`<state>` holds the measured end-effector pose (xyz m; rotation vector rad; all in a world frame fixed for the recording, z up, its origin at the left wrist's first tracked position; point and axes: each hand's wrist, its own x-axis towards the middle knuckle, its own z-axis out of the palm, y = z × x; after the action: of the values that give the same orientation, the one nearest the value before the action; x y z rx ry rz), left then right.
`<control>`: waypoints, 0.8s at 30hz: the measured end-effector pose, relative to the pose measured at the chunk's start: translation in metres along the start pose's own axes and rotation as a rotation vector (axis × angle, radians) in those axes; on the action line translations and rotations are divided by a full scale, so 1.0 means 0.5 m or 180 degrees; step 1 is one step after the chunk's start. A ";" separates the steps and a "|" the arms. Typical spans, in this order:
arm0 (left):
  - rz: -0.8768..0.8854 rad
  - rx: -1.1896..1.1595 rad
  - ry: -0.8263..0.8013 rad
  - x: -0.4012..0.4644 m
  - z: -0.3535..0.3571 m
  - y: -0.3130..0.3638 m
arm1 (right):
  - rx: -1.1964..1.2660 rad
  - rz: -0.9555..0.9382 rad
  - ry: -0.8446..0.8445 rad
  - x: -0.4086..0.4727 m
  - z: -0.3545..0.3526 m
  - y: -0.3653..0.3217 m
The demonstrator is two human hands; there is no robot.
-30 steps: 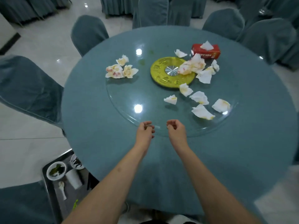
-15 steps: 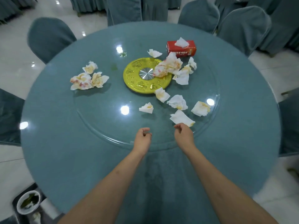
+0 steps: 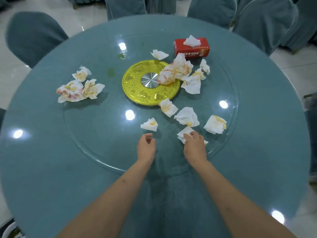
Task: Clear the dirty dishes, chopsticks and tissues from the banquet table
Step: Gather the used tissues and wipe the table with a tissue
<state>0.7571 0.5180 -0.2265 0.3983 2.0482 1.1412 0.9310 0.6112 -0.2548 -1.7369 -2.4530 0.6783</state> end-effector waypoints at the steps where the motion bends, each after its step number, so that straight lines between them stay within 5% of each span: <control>1: 0.0080 0.0033 0.0085 0.012 0.000 0.002 | 0.0010 -0.0010 0.0078 0.000 0.010 0.001; 8: 0.0611 0.0457 0.0350 0.088 -0.001 0.028 | 0.0262 -0.0216 0.0398 -0.011 0.049 0.002; 24: 0.0750 0.1539 0.0616 0.167 -0.090 -0.006 | 0.1177 -0.0298 -0.0031 -0.042 0.088 -0.116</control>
<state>0.6679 0.5380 -0.2524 0.8093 2.4996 0.8276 0.8746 0.5628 -0.2679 -1.4727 -2.2172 1.0506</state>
